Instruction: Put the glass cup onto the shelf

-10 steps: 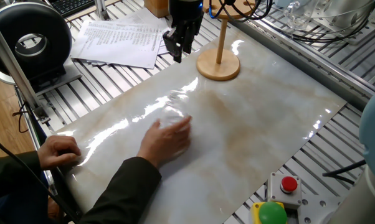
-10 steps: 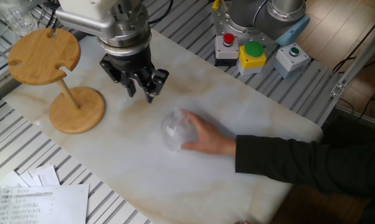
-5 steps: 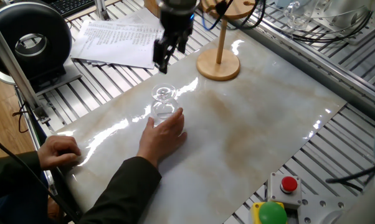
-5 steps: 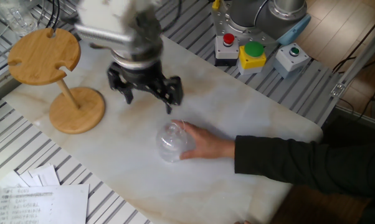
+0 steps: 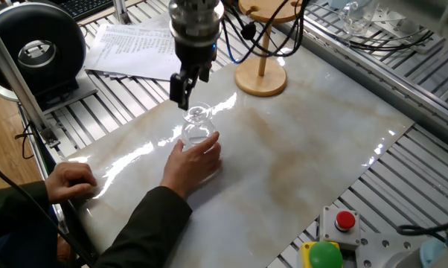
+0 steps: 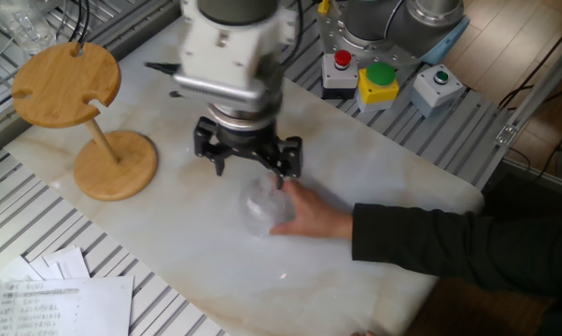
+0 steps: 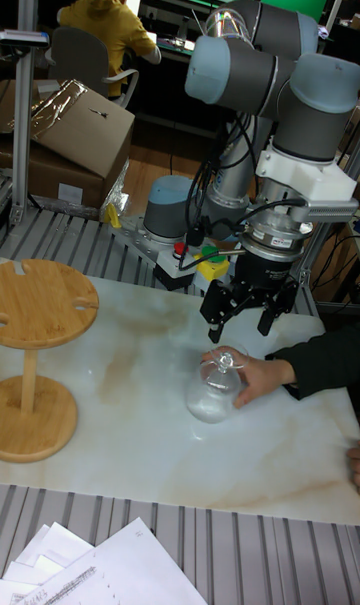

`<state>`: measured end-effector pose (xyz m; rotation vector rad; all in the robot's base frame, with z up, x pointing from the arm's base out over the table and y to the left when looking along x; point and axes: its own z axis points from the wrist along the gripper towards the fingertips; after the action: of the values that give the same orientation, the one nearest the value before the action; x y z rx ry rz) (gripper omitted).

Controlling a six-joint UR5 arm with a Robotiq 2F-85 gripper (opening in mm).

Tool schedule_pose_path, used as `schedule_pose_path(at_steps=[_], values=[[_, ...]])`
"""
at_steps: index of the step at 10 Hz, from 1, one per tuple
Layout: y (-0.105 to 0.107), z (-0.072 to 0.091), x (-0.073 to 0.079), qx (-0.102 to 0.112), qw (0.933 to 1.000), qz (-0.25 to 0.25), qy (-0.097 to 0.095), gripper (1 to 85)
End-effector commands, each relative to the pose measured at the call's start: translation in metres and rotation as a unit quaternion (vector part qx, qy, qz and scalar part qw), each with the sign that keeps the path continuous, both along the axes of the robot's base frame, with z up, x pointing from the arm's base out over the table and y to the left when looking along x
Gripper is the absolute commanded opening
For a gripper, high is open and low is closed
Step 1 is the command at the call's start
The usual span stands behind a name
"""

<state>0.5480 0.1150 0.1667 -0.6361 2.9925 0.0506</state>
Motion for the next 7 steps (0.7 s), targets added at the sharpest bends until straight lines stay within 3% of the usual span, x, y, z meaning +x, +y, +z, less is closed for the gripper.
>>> schedule_pose_path(at_steps=[1, 4, 7], values=[[-0.004, -0.005, -0.014, -0.008, 0.9998, 0.02, -0.003, 85.0], [-0.017, -0.011, -0.025, -0.011, 0.9992, 0.039, -0.005, 85.0], [-0.039, -0.016, -0.01, -0.021, 0.9961, 0.085, -0.004, 85.0]])
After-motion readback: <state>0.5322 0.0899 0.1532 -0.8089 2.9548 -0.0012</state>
